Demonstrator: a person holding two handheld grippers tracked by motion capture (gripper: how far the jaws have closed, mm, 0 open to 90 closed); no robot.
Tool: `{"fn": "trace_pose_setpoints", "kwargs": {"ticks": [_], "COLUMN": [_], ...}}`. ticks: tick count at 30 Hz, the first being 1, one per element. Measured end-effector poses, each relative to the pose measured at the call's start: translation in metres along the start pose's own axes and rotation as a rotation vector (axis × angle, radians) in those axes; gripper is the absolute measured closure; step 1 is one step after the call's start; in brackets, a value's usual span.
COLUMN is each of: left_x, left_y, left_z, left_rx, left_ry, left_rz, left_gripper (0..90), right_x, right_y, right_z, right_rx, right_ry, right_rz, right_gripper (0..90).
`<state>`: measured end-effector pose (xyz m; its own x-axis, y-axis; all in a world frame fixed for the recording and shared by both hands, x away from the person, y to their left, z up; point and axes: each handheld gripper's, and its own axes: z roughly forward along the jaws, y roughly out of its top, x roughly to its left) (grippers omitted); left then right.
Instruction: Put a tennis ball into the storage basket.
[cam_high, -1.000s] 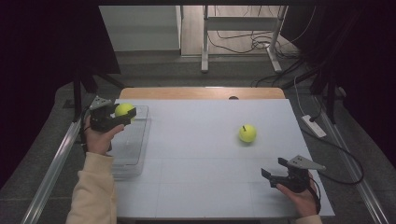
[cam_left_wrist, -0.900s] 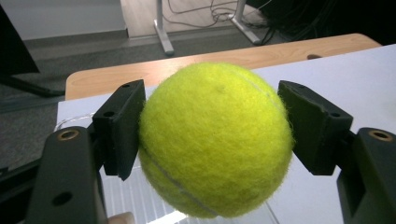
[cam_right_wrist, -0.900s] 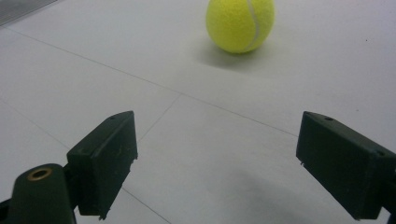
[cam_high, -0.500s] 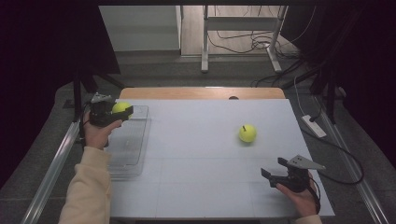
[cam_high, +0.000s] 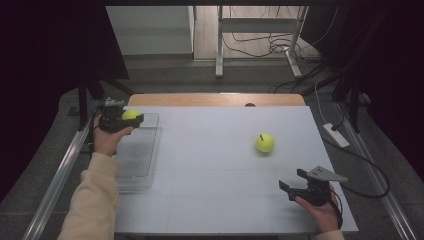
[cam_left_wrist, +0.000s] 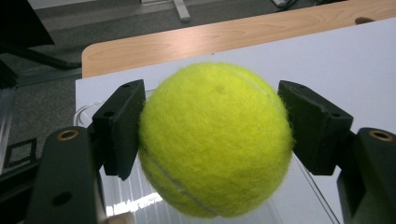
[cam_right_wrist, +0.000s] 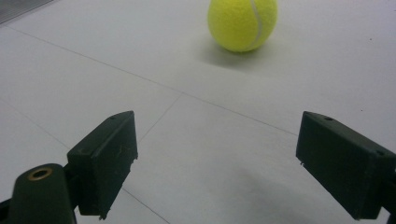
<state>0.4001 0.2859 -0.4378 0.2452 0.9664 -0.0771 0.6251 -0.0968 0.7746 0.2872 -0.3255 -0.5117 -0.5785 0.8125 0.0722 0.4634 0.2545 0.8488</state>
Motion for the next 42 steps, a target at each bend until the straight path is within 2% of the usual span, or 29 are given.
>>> {"fn": "trace_pose_setpoints", "kwargs": {"ticks": [11, 38, 42], "left_x": [0.004, 0.021, 0.021], "left_y": [0.001, -0.008, -0.008], "left_z": [0.008, 0.038, 0.042], "left_rx": [0.047, 0.188, 0.205], "left_ry": [0.027, 0.082, 0.091], "left_rz": [0.015, -0.009, 0.006], "left_gripper": [28.0, 27.8, 27.7], "right_x": [0.000, 0.000, 0.000], "right_y": [0.000, -0.001, -0.001], "right_z": [0.000, 0.001, 0.001], "right_rx": [0.001, 0.006, 0.007], "right_ry": [0.001, 0.002, 0.002], "right_rz": [0.001, 0.001, 0.000], "right_gripper": [12.3, 12.2, 12.2]}}
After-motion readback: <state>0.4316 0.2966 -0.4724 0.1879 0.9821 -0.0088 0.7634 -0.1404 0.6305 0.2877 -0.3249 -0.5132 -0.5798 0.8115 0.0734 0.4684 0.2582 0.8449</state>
